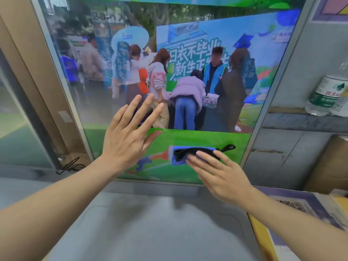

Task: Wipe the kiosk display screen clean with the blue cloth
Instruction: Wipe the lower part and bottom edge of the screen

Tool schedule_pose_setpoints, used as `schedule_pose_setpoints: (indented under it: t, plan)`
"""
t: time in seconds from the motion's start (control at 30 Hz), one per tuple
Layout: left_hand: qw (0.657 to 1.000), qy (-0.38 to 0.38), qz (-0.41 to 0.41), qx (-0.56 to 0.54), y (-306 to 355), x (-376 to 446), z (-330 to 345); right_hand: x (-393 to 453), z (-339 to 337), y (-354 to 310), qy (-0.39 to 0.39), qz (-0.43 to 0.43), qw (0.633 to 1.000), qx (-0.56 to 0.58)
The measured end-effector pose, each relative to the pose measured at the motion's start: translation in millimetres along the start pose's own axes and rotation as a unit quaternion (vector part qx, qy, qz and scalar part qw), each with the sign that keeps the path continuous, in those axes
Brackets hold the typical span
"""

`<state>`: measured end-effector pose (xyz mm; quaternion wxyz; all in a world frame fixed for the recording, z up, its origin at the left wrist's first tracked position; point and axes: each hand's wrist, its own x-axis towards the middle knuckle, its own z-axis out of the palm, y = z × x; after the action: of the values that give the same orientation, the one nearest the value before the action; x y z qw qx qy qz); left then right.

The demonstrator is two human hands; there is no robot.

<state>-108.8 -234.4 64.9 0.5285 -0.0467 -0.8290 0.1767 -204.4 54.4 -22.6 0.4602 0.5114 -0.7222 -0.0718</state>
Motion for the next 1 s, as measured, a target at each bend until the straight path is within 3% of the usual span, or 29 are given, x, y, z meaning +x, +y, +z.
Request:
schedule_pose_setpoints:
  t: [0.17, 0.37, 0.5, 0.8, 1.0]
  plan:
    - [1.0, 0.02, 0.014, 0.008, -19.2, 5.2, -7.1, 8.4, -7.7, 6.1, 0.006, -0.023, 1.0, 0.001]
    - [0.999, 0.023, -0.02, 0.015, -42.0, 16.5, -15.7, 63.5, -31.1, 28.1, 0.086, 0.091, 0.992, -0.025]
    - [0.999, 0.01, -0.036, 0.015, -47.2, 7.7, -14.5, 75.0, -26.4, 9.9, 0.092, 0.122, 0.988, -0.013]
    - [1.0, 0.011, -0.023, 0.011, -67.2, -15.0, -10.1, 37.5, 6.3, -54.3, -0.007, 0.007, 0.999, 0.032]
    - [0.999, 0.008, -0.039, 0.018, -91.0, -18.8, -15.9, 75.6, -12.6, -26.5, 0.06, 0.04, 0.997, 0.011]
